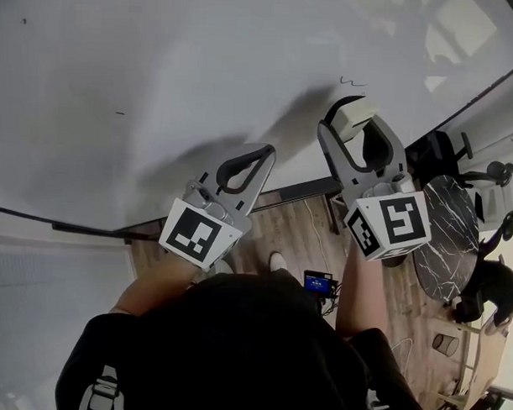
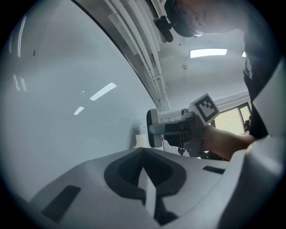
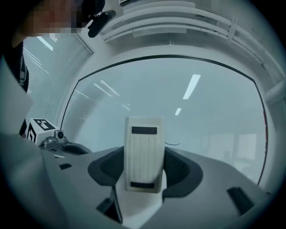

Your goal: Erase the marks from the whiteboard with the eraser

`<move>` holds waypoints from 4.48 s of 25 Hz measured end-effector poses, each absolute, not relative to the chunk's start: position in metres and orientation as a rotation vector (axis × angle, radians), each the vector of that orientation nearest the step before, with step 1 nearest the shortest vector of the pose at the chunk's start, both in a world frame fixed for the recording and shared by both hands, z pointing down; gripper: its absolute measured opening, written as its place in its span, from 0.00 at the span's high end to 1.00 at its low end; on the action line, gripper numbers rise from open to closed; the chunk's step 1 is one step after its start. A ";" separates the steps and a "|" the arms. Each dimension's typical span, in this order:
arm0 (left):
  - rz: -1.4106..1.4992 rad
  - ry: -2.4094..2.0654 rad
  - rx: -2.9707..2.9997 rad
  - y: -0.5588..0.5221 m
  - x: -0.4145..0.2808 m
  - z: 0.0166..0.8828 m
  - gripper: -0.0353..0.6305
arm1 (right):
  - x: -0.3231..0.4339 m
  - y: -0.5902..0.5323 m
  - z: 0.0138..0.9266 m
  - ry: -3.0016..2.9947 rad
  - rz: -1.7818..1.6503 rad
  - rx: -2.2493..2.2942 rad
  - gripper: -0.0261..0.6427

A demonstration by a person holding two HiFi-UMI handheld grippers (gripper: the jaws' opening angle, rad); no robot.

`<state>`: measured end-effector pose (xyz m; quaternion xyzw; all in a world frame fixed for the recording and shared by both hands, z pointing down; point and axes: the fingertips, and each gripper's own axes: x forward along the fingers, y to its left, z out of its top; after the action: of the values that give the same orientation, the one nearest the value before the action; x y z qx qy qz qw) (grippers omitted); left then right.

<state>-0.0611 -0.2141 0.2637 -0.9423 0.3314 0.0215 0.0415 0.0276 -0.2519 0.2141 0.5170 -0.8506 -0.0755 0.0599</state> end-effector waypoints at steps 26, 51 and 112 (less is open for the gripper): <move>0.118 0.991 -2.886 -0.213 -0.055 0.259 0.94 | 0.023 -0.283 0.177 -2.556 -0.363 1.746 0.58; 0.058 1.060 -2.864 -0.227 -0.017 0.272 0.94 | 0.152 -0.319 0.200 -2.566 -0.200 1.941 0.58; 0.036 1.263 -2.767 -0.220 -0.035 0.280 0.94 | 0.146 -0.311 0.201 -2.520 -0.373 1.886 0.58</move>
<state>-0.0346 -0.2195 0.2799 -0.9084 0.4148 0.0118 0.0500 0.1463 -0.3108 0.2012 0.5950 -0.7950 -0.1178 -0.0143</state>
